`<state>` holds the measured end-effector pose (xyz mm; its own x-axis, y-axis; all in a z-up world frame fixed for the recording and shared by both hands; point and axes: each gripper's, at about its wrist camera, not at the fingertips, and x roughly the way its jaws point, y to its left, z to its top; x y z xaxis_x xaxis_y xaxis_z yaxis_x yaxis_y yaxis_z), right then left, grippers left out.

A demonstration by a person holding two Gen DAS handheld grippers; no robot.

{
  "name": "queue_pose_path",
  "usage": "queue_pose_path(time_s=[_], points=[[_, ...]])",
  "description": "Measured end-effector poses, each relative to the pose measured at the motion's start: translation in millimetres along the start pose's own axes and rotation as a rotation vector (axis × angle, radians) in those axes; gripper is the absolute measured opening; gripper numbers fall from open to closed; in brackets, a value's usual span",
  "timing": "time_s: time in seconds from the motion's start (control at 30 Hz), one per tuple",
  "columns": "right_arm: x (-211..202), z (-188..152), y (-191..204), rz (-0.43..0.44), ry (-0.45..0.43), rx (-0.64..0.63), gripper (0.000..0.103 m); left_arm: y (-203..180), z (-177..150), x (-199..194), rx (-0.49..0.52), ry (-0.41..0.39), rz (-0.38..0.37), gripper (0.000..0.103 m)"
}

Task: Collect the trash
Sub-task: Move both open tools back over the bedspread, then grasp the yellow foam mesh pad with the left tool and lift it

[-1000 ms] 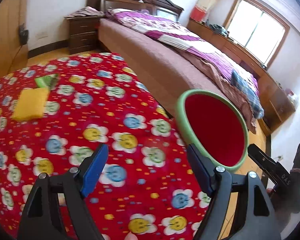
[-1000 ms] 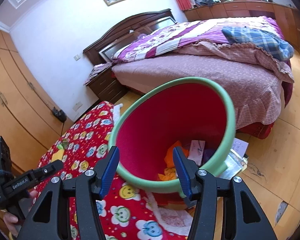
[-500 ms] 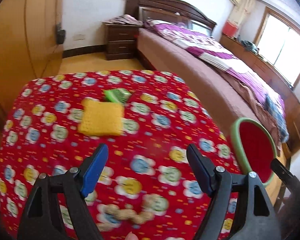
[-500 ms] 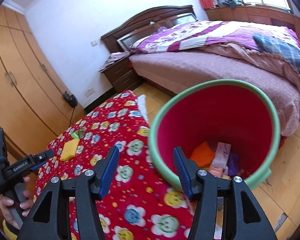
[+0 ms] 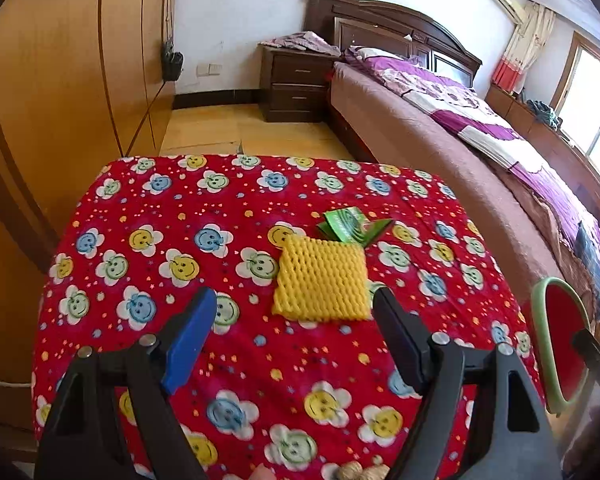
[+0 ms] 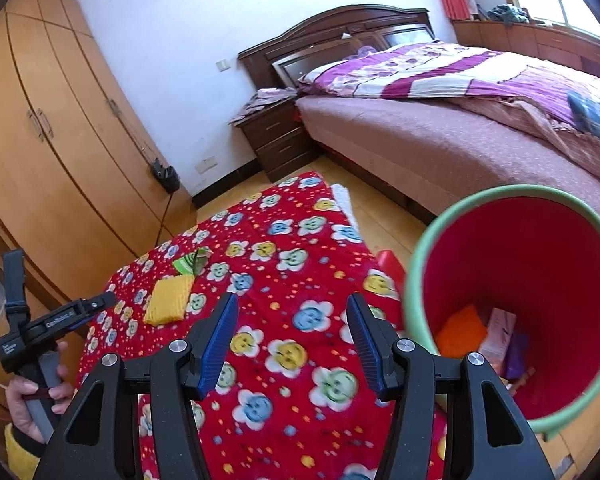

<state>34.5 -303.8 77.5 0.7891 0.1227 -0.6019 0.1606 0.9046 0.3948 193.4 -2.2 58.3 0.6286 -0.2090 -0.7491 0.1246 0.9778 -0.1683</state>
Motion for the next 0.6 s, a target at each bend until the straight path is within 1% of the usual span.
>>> queue_pose_path(time_s=[0.17,0.27,0.47,0.6], points=[[19.9,2.0,8.0,0.012,0.027,-0.013,0.058,1.0,3.2,26.0,-0.024,0.033,-0.037,0.08],[29.1,2.3,10.0,0.013,0.042,-0.019,0.058,-3.7,4.3,44.0,-0.023,0.064,-0.044,0.08],[43.4,1.9,5.8,0.009,0.062,-0.02,0.058,-14.9,4.0,78.8,-0.01,0.121,-0.033,0.08],[50.8,2.1,0.7,0.007,0.077,-0.011,0.058,-19.6,-0.8,93.7,0.013,0.129,0.002,0.08]])
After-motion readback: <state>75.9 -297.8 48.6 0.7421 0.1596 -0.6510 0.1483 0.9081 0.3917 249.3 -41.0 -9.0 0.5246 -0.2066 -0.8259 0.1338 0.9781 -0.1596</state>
